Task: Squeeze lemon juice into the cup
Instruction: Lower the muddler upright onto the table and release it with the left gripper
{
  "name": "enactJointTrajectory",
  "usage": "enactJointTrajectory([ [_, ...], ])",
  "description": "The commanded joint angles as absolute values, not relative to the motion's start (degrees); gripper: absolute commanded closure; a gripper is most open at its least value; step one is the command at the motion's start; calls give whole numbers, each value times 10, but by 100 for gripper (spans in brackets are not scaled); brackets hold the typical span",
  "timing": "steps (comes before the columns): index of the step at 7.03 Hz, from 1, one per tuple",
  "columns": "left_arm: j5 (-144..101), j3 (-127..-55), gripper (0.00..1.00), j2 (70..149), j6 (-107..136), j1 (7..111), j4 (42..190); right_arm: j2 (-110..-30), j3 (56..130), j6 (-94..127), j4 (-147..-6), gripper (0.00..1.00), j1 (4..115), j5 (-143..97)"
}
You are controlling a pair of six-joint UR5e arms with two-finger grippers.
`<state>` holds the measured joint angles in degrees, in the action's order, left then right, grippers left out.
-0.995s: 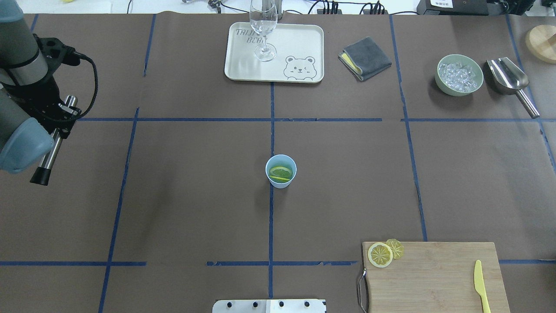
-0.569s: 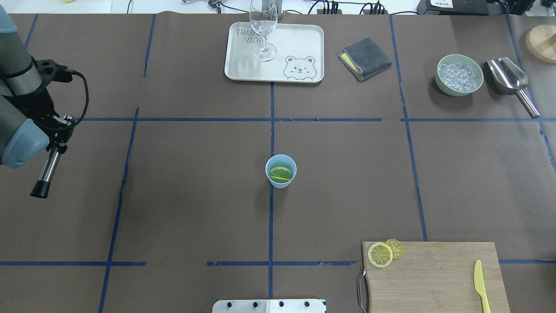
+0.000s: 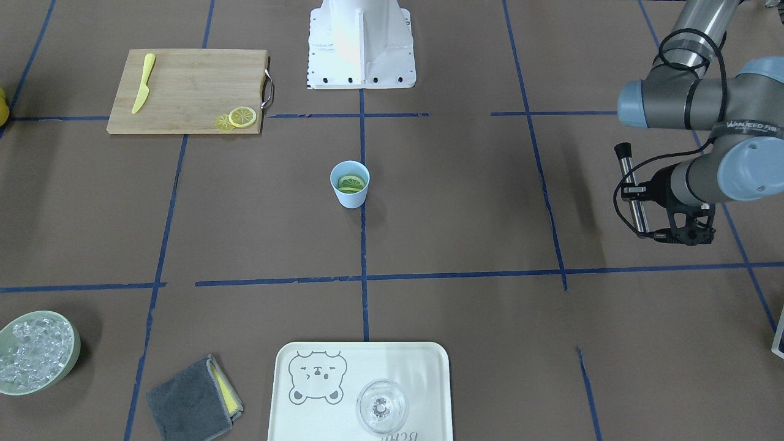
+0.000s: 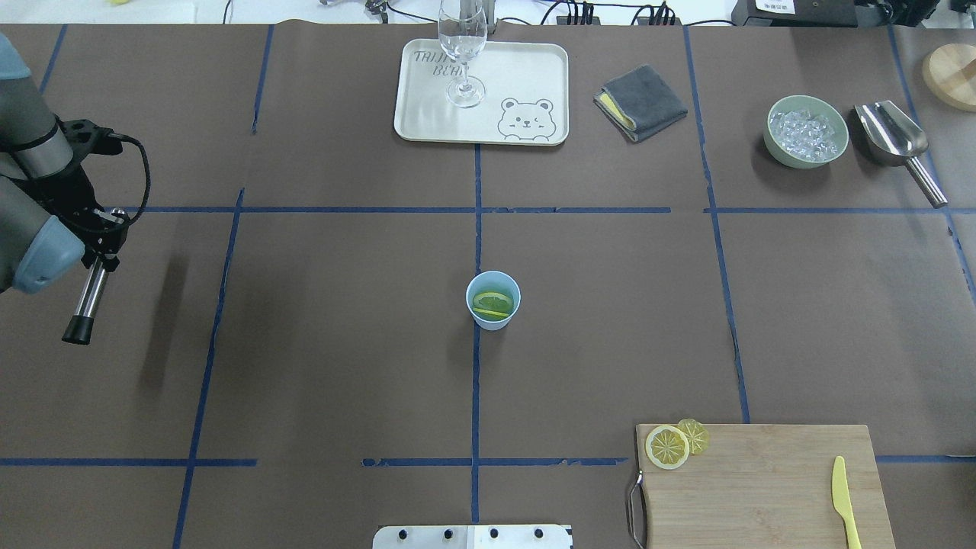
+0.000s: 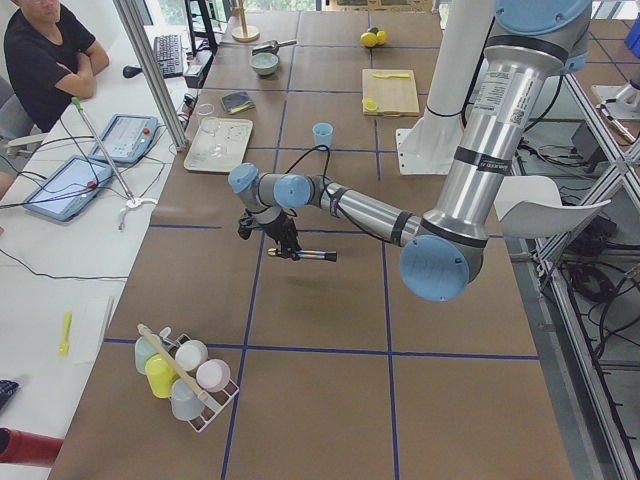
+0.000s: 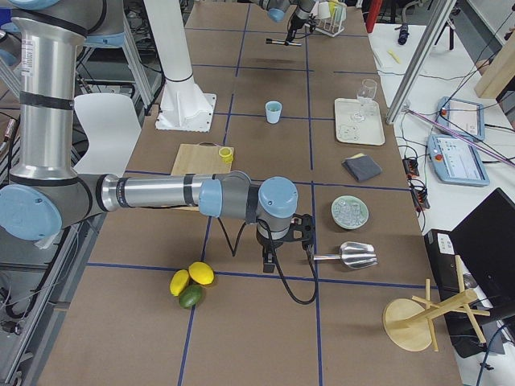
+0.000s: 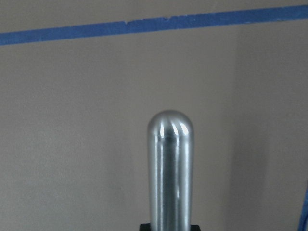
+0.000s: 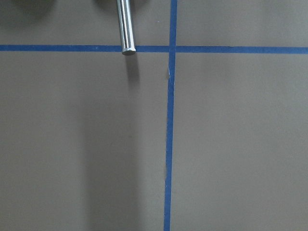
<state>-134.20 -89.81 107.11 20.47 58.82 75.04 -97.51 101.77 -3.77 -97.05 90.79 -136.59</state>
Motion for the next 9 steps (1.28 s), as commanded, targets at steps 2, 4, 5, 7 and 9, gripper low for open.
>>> enactJointTrajectory([
  [2, -1342, -875, 100, 1070, 243, 586, 796, -975, 994, -37, -911, 0, 908, -1366],
  [4, -1342, -875, 47, 1060, 241, 584, 817, -975, 996, -37, -910, 0, 908, -1366],
  [5, -1342, -875, 0, 1055, 242, 584, 832, -974, 997, -37, -910, 0, 908, -1366],
  [7, -1340, -875, 0, 1054, 241, 584, 832, -974, 998, -36, -909, 0, 908, -1367],
  [9, -1339, -918, 0, 1056, 246, 599, 831, -974, 1002, -34, -910, 0, 909, -1368],
])
